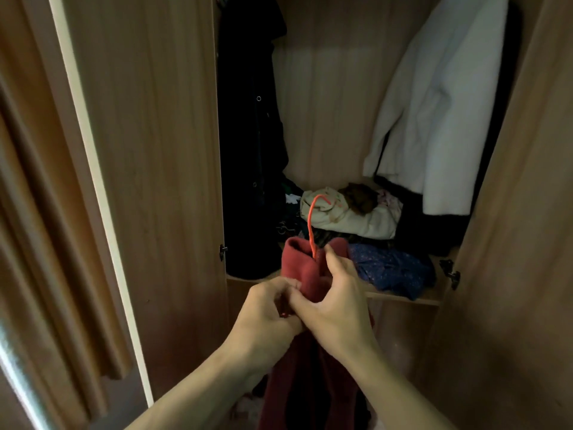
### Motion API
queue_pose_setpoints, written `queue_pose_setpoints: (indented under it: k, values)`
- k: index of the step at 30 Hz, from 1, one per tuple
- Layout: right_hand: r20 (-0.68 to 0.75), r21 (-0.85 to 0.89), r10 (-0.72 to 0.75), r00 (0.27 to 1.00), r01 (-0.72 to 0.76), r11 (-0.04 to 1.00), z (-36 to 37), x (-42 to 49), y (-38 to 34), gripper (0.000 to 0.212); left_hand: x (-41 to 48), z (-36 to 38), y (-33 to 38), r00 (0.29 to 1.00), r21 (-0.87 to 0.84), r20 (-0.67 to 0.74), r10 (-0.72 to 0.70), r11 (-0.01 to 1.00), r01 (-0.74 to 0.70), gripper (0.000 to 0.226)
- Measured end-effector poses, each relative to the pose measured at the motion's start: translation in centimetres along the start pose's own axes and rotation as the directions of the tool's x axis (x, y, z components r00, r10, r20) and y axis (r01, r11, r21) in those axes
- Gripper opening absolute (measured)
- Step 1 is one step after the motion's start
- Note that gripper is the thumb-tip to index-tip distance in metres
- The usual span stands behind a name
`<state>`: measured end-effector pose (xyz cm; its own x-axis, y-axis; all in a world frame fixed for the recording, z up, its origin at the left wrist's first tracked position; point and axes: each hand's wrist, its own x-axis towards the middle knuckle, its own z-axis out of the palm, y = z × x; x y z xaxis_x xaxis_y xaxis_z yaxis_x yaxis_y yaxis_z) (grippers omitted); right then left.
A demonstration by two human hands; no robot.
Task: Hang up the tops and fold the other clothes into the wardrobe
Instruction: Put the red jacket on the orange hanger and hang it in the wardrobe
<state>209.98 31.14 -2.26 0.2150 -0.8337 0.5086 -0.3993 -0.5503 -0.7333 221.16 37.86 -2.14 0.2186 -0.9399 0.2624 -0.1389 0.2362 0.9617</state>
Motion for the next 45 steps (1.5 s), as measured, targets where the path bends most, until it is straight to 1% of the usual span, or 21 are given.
queue_pose_setpoints:
  k: [3, 6, 8, 9, 10, 12, 13, 15, 16, 19, 21, 24, 27, 29, 31, 33, 35, 37, 38, 41, 45]
  values:
    - [0.043, 0.034, -0.018, 0.999, 0.017, 0.999, 0.0, 0.0, 0.1, 0.089, -0.4, 0.4, 0.0, 0.998, -0.077, 0.06, -0.004, 0.997, 0.009, 0.038]
    - [0.092, 0.195, 0.014, 0.996, -0.032, 0.98, 0.0, -0.1, 0.5, 0.084, -0.8, 0.6, 0.2, 0.991, -0.058, 0.127, 0.032, 0.998, -0.025, 0.041]
    - [0.079, 0.286, 0.016, 0.997, -0.038, 0.957, -0.4, 0.2, 1.1, 0.081, -1.1, 0.3, 0.3, 0.982, 0.025, 0.17, 0.08, 0.996, -0.086, 0.042]
    - [0.064, 0.309, 0.006, 0.998, -0.026, 0.951, -0.6, 0.5, 1.4, 0.08, -1.1, 0.0, 0.3, 0.982, 0.139, 0.136, 0.132, 0.979, -0.151, 0.041]
    - [0.058, 0.33, -0.004, 0.998, -0.016, 0.944, -0.9, 0.7, 1.7, 0.079, -1.1, -0.5, 0.4, 0.973, 0.291, 0.062, 0.221, 0.929, -0.229, 0.037]
    - [0.072, 0.357, -0.023, 0.997, -0.004, 0.934, -1.4, 1.0, 2.0, 0.081, -0.7, -1.7, 0.8, 0.892, 0.543, -0.055, 0.449, 0.763, -0.351, 0.026]
    - [0.083, 0.359, -0.033, 0.996, 0.001, 0.933, -1.5, 1.0, 2.0, 0.085, -0.3, -2.4, 1.1, 0.854, 0.601, -0.077, 0.514, 0.707, -0.372, 0.023]
    - [0.117, 0.362, -0.065, 0.991, 0.018, 0.932, -1.8, 0.8, 1.9, 0.091, 0.7, -3.6, 1.3, 0.818, 0.66, -0.084, 0.569, 0.647, -0.382, 0.022]
    - [0.136, 0.366, -0.086, 0.987, 0.031, 0.93, -1.8, 0.7, 1.8, 0.09, 1.1, -4.0, 1.3, 0.809, 0.698, -0.053, 0.586, 0.601, -0.39, 0.024]
    - [0.223, 0.375, -0.149, 0.963, 0.057, 0.925, -2.1, 0.7, 1.8, 0.084, 2.4, -4.6, 1.1, 0.79, 0.8, 0.126, 0.601, 0.409, -0.439, 0.035]
    - [0.278, 0.358, -0.199, 0.94, 0.091, 0.929, -2.3, 0.7, 1.7, 0.083, 3.3, -4.8, 0.8, 0.774, 0.802, 0.222, 0.592, 0.34, -0.491, 0.036]
    - [0.302, 0.327, -0.243, 0.922, 0.139, 0.935, -2.6, 0.5, 1.4, 0.082, 4.2, -4.8, 0.2, 0.756, 0.757, 0.293, 0.586, 0.341, -0.558, 0.025]
    - [0.279, 0.283, -0.276, 0.92, 0.196, 0.939, -2.9, 0.5, 2.0, 0.083, 4.5, -4.9, -0.6, 0.727, 0.72, 0.251, 0.639, 0.379, -0.581, 0.02]
    - [0.301, 0.187, -0.29, 0.909, 0.242, 0.952, -3.2, 0.6, 2.3, 0.082, 4.5, -4.7, -1.1, 0.695, 0.704, 0.215, 0.686, 0.385, -0.597, 0.018]
    - [0.278, 0.133, -0.348, 0.895, 0.323, 0.937, -3.7, 0.8, 2.1, 0.079, 4.8, -4.4, -1.4, 0.661, 0.696, 0.173, 0.73, 0.384, -0.607, 0.019]
    - [0.204, 0.08, -0.406, 0.891, 0.398, 0.914, -4.2, 1.0, 1.8, 0.067, 5.1, -4.3, -1.7, 0.629, 0.689, 0.118, 0.768, 0.393, -0.609, 0.021]
    - [0.055, -0.083, -0.436, 0.898, 0.44, 0.894, -4.6, 1.0, 1.9, 0.048, 5.3, -4.3, -1.9, 0.608, 0.697, 0.054, 0.792, 0.406, -0.591, 0.024]
    - [-0.098, -0.305, -0.452, 0.887, 0.405, 0.862, -4.9, 1.0, 2.0, 0.027, 5.7, -4.4, -2.1, 0.601, 0.707, -0.002, 0.799, 0.427, -0.565, 0.027]
    - [-0.135, -0.367, -0.45, 0.883, 0.377, 0.85, -4.9, 1.0, 2.0, 0.022, 5.8, -4.4, -2.2, 0.598, 0.71, -0.019, 0.801, 0.432, -0.556, 0.027]
    - [-0.173, -0.409, -0.456, 0.873, 0.357, 0.84, -4.4, 1.3, 2.0, 0.017, 6.5, -4.2, -2.4, 0.579, 0.711, -0.035, 0.814, 0.428, -0.558, 0.028]
    - [-0.225, -0.396, -0.483, 0.846, 0.373, 0.839, -4.4, 2.5, 2.3, 0.016, 8.0, -3.5, -2.3, 0.561, 0.703, -0.042, 0.827, 0.424, -0.571, 0.026]
